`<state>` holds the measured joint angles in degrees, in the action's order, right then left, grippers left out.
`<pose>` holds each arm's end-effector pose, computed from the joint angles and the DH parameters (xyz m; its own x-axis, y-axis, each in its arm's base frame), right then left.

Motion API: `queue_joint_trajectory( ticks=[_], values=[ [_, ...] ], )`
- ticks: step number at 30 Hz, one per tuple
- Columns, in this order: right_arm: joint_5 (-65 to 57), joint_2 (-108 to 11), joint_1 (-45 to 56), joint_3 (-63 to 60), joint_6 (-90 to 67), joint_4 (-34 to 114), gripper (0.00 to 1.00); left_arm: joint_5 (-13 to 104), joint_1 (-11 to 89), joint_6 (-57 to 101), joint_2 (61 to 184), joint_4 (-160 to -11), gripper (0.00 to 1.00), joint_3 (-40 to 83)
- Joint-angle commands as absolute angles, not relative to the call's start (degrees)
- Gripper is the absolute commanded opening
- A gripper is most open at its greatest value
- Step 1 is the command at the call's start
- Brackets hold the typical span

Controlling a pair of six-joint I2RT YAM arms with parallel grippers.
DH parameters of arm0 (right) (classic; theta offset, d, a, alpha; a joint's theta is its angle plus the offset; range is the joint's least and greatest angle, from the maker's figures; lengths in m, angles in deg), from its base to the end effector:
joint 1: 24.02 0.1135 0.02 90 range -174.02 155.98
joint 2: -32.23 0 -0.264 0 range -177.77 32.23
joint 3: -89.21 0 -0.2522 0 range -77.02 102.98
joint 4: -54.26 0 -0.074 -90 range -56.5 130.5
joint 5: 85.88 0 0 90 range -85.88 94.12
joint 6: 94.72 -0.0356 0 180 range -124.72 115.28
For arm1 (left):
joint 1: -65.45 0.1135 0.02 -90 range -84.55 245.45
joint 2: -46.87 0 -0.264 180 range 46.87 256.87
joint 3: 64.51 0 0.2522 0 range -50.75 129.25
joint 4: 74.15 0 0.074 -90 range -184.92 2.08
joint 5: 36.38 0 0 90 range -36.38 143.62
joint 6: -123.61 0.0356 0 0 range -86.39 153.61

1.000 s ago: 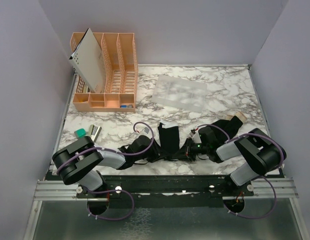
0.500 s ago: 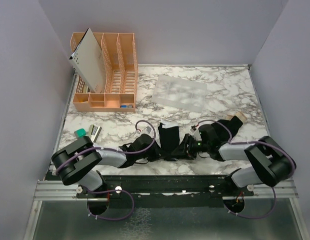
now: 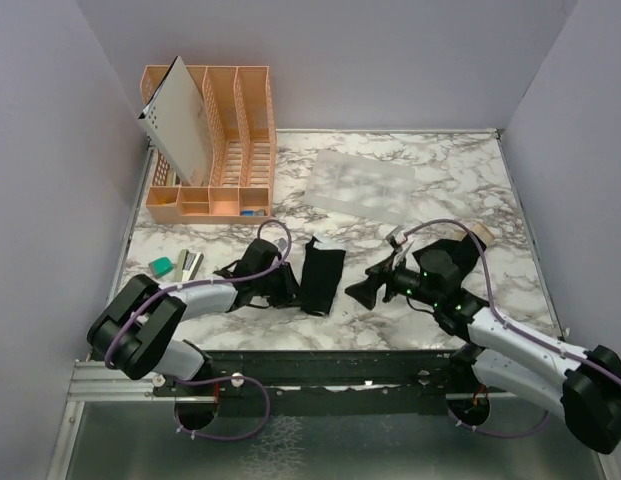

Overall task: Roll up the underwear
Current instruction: Roll the underwear to the center of the board.

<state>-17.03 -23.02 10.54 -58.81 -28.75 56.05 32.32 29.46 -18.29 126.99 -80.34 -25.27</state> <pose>0.1582 0.1246 0.1915 -0.6035 0.0455 -0.7961 -0.6129 0.6121 0.4996 0.1853 -0.1505 0.1301 -0.9539 -0.2133 -0.2110 -0.0049 0.7140 -0.7001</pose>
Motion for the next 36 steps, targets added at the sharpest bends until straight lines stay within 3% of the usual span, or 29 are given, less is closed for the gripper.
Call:
queue_joint_trajectory(
  ticks=[1,4,7,14,27,36],
  values=[
    [-12.77,-19.71,18.35,-58.33,1.74,62.40,0.99,21.30,32.20,-7.59,130.54,-91.22,0.00,-22.69],
    [-11.26,-25.25,24.69,-53.06,20.84,51.78,0.92,17.55,33.93,-5.36,132.30,-92.43,0.00,-21.39],
    [-2.34,-28.45,30.18,-54.07,28.77,54.48,0.89,15.77,35.82,-1.59,134.72,-96.66,0.00,-18.59],
    [1.75,-33.20,40.77,-55.95,43.34,57.97,0.81,12.01,41.51,6.18,140.31,-105.98,0.00,-11.58],
    [5.81,-48.27,47.88,-58.32,51.06,75.56,0.60,5.31,42.50,11.92,148.78,-108.39,0.00,-7.18],
    [4.49,-55.47,48.79,-58.40,53.27,82.54,0.52,5.21,43.20,12.16,149.40,-108.40,0.00,-6.63]
  ],
)
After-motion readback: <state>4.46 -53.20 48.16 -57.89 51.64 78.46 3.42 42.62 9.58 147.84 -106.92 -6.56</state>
